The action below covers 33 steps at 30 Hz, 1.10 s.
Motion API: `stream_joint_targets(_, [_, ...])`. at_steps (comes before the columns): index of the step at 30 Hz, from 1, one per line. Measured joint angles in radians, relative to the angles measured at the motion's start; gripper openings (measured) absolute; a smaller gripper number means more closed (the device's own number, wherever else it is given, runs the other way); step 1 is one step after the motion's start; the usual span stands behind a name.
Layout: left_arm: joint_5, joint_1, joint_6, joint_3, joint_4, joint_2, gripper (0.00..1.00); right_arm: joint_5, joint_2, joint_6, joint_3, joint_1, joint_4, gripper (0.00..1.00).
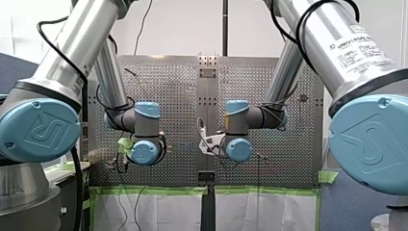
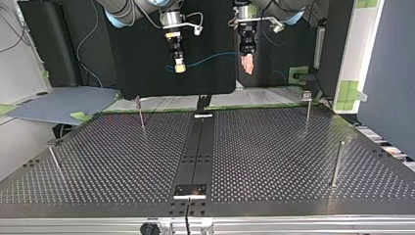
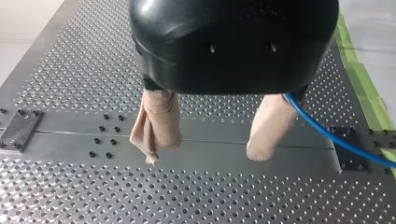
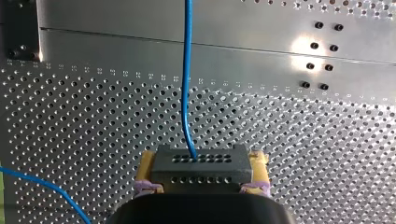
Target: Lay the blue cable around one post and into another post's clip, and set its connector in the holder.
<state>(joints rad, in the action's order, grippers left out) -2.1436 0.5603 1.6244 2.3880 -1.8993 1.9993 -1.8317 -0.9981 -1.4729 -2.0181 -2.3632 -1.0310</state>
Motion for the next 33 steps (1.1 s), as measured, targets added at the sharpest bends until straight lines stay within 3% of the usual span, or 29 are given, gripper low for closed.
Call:
stream_joint_targets(23, [0.002,0.002,0.002,0.002,-0.002,0.002,1.0,-0.001,0.001,-0.001,0.0,0.0,0.001,0.09])
stream_joint_targets(29, [0.036,0.034,0.023,0.011,-0.036,0.006,1.0,-0.03,0.004,-0.025,0.022,-0.007,0.03,0.09])
stream_joint_targets(33, [0.04,0.04,0.041,0.012,-0.073,-0.024,1.0,-0.054,-0.027,-0.06,0.027,-0.011,0.066,0.09])
